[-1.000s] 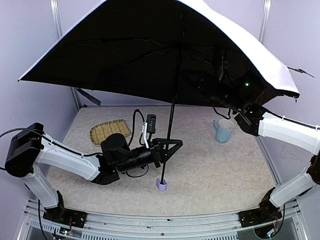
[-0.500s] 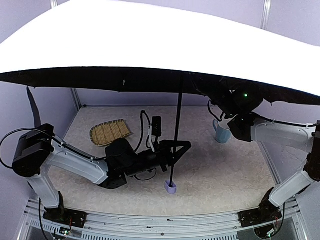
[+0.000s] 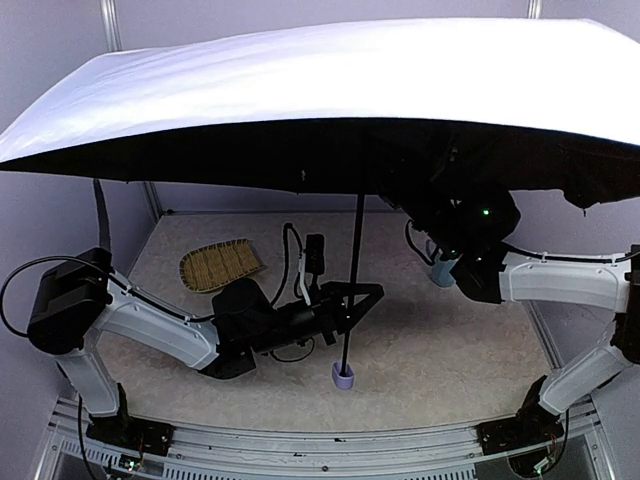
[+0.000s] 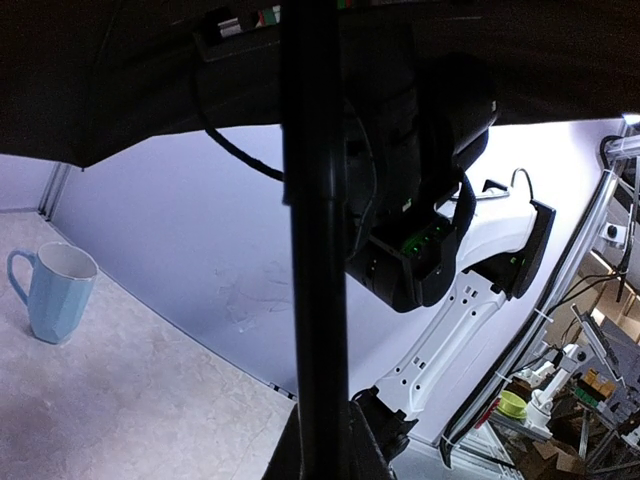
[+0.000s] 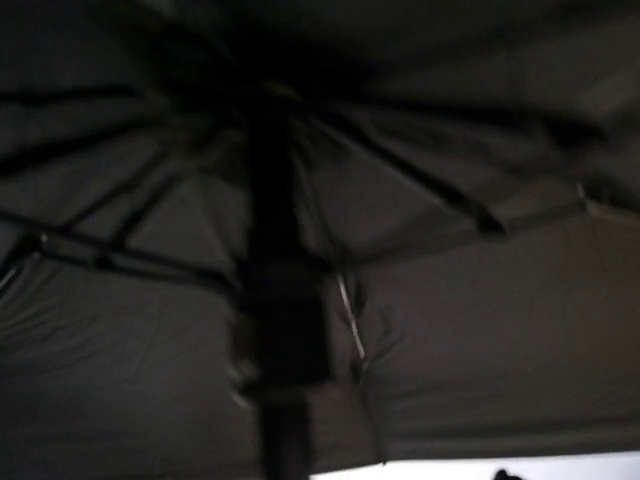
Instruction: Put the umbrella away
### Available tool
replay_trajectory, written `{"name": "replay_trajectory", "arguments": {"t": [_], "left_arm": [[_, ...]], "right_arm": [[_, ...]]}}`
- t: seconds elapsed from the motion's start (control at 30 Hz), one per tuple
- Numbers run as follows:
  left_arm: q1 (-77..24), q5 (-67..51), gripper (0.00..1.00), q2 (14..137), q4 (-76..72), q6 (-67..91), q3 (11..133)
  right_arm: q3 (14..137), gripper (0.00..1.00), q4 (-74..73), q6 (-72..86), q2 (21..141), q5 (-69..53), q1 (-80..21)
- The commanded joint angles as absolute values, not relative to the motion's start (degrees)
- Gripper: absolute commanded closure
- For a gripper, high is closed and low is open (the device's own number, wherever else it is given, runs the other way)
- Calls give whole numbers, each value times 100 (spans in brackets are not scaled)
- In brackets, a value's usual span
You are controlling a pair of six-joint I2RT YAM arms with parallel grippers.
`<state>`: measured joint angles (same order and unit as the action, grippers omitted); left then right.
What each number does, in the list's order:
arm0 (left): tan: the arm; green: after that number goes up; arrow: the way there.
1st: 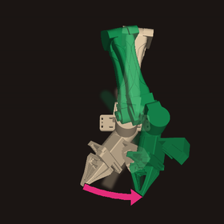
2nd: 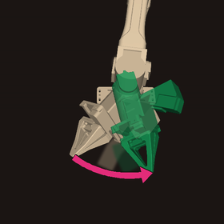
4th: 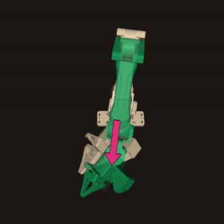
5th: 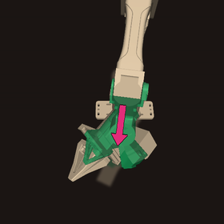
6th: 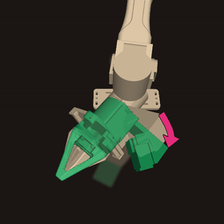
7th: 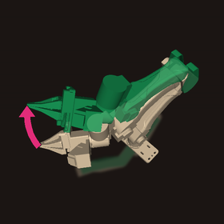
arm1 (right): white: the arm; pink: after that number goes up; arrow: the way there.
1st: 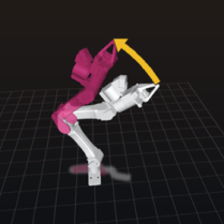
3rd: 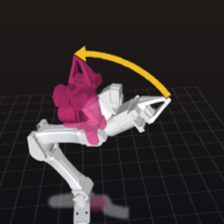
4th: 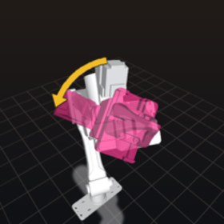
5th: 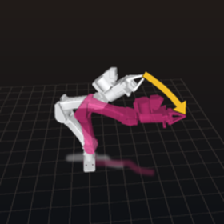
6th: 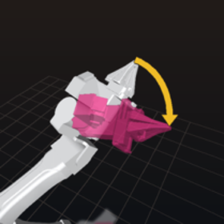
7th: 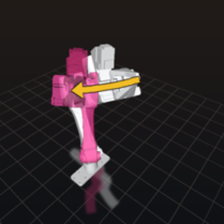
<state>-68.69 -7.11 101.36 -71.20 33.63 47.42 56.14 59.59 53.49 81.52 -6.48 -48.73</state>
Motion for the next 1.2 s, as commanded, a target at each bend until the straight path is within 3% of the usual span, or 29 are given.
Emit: {"name": "replay_trajectory", "arguments": {"t": [0.0, 0.23, 0.5, 0.53, 0.63, 0.87, 0.97, 1.17], "left_arm": [[-6814, -872, 100, 10054, -7569, 3167, 5006], [-6800, -989, 100, 10029, -7568, 3172, 4894], [-6784, -1074, 100, 10000, -7523, 3257, 4733], [-6785, -1032, 93, 9978, -7518, 3254, 4675], [-6784, -854, 60, 9904, -7511, 3193, 4390], [-6807, -770, 41, 10188, -7143, 3052, 4225], [-6814, -684, 45, 10319, -7250, 3049, 4225], [-6848, -779, 76, 10433, -7273, 3055, 4274]], "right_arm": [[5507, 34, 5839, 5336, 8084, -403, -5018], [5643, 68, 5750, 5235, 8179, -510, -5017], [5800, 99, 5485, 4933, 8115, -528, -5017], [5825, 100, 5386, 4833, 8061, -501, -5018], [5871, 100, 5125, 4501, 7899, -407, -5019], [5874, 100, 5108, 4193, 7700, -451, -5016], [5854, 100, 5182, 4175, 7678, -484, -5015], [5913, 100, 5154, 4090, 7641, -580, -5010]]}}
